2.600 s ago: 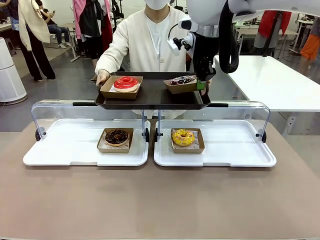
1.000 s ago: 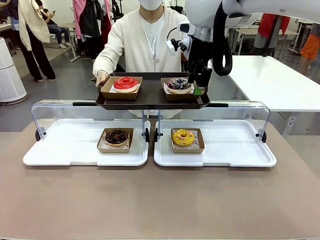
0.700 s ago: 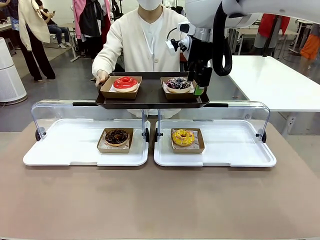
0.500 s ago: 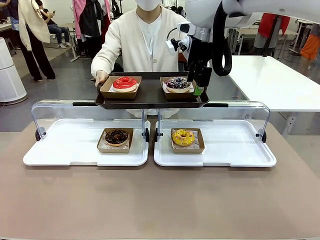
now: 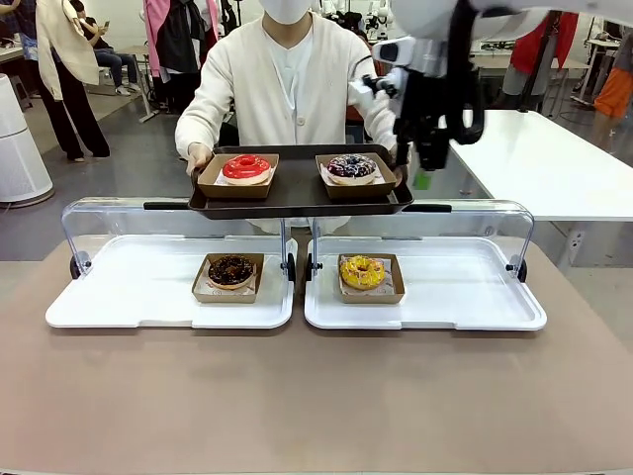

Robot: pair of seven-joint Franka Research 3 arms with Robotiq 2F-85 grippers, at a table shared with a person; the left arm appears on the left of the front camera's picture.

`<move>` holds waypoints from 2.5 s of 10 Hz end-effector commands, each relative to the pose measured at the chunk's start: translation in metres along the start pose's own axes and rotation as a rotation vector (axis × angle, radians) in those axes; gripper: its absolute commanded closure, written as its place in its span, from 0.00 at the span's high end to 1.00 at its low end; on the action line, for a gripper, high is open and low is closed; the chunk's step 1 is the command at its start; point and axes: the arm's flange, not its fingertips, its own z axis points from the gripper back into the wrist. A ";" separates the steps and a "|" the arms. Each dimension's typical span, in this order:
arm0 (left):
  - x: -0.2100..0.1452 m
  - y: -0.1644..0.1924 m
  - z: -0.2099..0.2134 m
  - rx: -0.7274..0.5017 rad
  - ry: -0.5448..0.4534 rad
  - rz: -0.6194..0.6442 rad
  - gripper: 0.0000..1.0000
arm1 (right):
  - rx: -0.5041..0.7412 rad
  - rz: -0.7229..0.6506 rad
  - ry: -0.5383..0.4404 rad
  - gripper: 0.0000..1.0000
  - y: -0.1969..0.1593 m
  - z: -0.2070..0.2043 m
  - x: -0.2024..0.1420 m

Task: Provide the desired donut to the person.
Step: Place the picked Paper togo box onto the Handle tray extended by the person.

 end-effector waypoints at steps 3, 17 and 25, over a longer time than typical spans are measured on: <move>0.002 -0.001 0.001 0.004 -0.004 -0.006 1.00 | 0.017 -0.052 0.016 1.00 0.082 -0.004 -0.095; 0.002 -0.001 0.001 0.004 -0.004 -0.006 1.00 | 0.013 -0.140 -0.013 1.00 0.104 -0.002 -0.146; 0.002 -0.001 0.001 0.004 -0.004 -0.006 1.00 | -0.054 -0.129 -0.281 1.00 0.105 0.002 -0.198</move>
